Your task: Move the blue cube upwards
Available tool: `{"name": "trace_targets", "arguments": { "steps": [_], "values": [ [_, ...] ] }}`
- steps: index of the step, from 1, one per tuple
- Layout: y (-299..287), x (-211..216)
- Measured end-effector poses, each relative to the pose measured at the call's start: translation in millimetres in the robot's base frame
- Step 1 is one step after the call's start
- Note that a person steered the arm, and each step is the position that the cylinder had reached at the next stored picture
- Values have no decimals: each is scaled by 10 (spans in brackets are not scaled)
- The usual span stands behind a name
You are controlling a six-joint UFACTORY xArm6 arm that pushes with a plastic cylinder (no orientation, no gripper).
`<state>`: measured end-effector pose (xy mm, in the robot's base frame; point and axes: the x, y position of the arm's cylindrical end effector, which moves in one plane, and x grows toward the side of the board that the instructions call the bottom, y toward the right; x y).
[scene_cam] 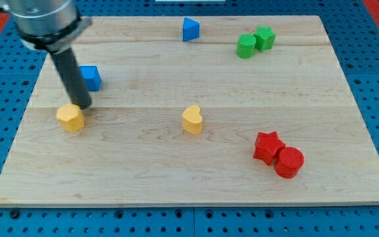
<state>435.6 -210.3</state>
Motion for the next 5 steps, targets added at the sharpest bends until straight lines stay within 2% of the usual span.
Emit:
{"name": "trace_targets", "arguments": {
  "steps": [1,2,3,4,5],
  "values": [
    [-38,-223],
    [322,-475],
    [337,-803],
    [419,-788],
    [1009,-406]
  ]
}}
